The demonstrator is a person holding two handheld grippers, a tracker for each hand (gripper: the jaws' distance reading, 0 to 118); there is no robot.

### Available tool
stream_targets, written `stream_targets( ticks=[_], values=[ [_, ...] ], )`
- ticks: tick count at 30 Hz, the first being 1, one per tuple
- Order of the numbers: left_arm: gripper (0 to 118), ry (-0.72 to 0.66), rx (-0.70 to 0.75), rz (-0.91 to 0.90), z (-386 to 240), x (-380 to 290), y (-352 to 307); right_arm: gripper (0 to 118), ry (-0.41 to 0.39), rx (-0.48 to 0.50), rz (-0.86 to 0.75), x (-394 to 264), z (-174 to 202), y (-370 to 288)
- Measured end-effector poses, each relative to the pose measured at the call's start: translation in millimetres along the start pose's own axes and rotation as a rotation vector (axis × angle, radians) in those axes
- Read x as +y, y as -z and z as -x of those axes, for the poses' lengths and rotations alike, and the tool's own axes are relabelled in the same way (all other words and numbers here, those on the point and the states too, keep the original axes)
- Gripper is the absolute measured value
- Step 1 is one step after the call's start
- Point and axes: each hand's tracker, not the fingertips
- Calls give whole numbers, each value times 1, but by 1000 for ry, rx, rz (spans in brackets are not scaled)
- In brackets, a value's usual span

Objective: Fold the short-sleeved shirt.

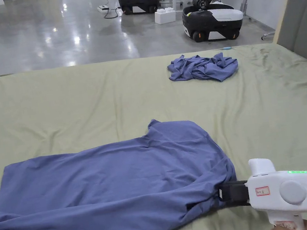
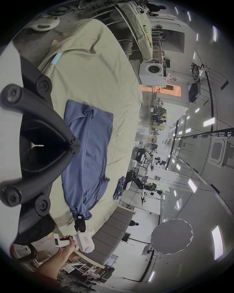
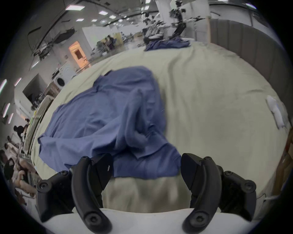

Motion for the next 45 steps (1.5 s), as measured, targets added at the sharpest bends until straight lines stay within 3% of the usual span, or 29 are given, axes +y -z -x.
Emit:
stream_targets(
  ticks=[5,6,7,8,9,10,11,12,13,14,16,18,23,25,27,29,31,36,41,45],
  values=[
    [0,-19,22,32,15,-5,0,90,-76,-54,20,-4,10,14],
    [0,-27,24,36,18,-6,-1,81,-101,-53,5,-4,13,9],
    [0,-31,25,39,21,-5,5,58,-141,-38,-16,-4,15,3],
    [0,-30,32,48,23,-4,8,16,-132,-37,-12,-4,19,-2],
    [0,-11,47,73,25,-2,12,16,-113,-23,-20,-5,23,-10],
    [15,16,52,109,29,2,19,16,-108,-11,9,-4,25,-12],
    [58,33,28,144,30,6,36,16,-81,34,22,-4,24,-12],
    [93,22,-7,169,40,9,53,16,-30,32,-17,-4,23,-14],
    [106,-15,-20,215,53,12,72,16,-35,27,-15,-5,21,-16],
    [107,-61,32,280,63,15,85,16,-45,17,-30,-6,21,-18],
    [107,-102,52,361,77,23,124,16,-39,17,-47,-10,18,-20],
    [107,-109,162,461,92,22,149,16,38,64,-46,-14,12,-20],
    [102,25,225,645,101,7,195,16,13,40,-43,-21,22,-22],
    [83,5,152,660,103,-3,199,16,11,43,-47,-21,29,-26],
    [66,8,196,648,103,-9,203,16,-13,35,-50,-21,32,-29],
    [7,23,182,600,106,-5,195,16,-9,47,-51,-20,31,-35],
    [6,-43,132,500,106,3,182,16,7,64,-64,-21,31,-45],
    [6,-38,86,477,96,20,155,16,12,96,-106,-20,27,-71],
    [6,-123,41,408,85,36,117,16,-7,108,-125,-27,25,-98],
    [6,-191,-1,408,89,27,92,16,41,103,-128,-43,8,-110]
  ],
)
